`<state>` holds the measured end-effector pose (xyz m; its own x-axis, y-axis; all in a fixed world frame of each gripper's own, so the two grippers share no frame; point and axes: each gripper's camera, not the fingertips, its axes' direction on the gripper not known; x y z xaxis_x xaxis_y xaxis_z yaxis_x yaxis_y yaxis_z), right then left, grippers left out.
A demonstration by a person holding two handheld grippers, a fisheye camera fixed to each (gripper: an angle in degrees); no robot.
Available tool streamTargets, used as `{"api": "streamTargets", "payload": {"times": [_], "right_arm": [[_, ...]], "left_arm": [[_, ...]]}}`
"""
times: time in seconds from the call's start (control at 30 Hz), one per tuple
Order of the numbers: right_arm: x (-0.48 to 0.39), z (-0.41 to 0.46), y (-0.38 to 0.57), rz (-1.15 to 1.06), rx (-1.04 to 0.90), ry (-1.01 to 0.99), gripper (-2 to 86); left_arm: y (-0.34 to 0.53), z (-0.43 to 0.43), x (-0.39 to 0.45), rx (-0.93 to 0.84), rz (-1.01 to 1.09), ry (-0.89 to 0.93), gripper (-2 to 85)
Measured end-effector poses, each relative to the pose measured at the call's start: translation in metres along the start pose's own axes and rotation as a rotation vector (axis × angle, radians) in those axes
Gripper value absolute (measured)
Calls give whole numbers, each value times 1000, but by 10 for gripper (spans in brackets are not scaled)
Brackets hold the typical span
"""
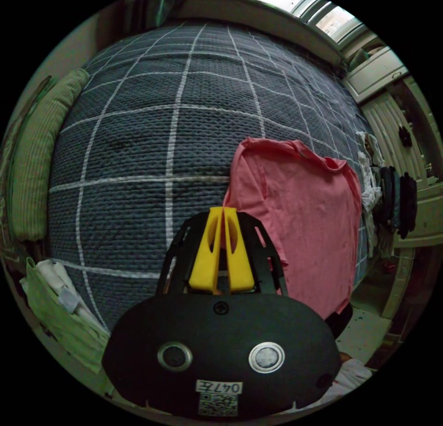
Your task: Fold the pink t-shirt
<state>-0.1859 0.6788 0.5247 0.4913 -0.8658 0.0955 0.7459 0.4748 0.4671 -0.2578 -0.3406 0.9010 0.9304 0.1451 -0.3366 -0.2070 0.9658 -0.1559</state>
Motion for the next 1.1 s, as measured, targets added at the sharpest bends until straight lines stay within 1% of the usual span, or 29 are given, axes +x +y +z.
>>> {"api": "streamTargets", "payload": {"times": [0.07,0.1,0.23,0.37,0.63,0.73,0.8,0.87,0.97,1.03,1.1], "right_arm": [[-17,-1,1,41,8,71,20],[-21,-2,1,48,8,74,17],[-38,-11,3,113,-6,-28,4],[-53,-28,11,157,26,-56,-2],[-73,-57,23,208,64,-96,-2],[-81,-65,26,188,43,-97,1],[-83,-63,27,186,27,-86,6],[-83,-59,27,198,-25,-100,21],[-87,-63,27,197,-33,-90,14],[-91,-66,28,183,-44,-44,5],[-93,-70,30,179,-55,-43,2]], "left_arm": [[-6,-3,-3,-3,14,-6,-9],[-9,-4,-5,-2,21,-11,-9],[-18,-6,-7,-9,50,-32,-9],[-27,-6,-10,-8,77,-72,-9],[-37,-7,-28,1,64,-74,-6],[-41,-3,-36,-19,58,-54,9],[-42,2,-42,-43,75,19,55],[-44,5,-45,-66,89,69,82],[-48,14,-44,-102,103,41,105],[-51,22,-44,-111,78,1,105],[-56,35,-49,-121,28,-28,98]]}}
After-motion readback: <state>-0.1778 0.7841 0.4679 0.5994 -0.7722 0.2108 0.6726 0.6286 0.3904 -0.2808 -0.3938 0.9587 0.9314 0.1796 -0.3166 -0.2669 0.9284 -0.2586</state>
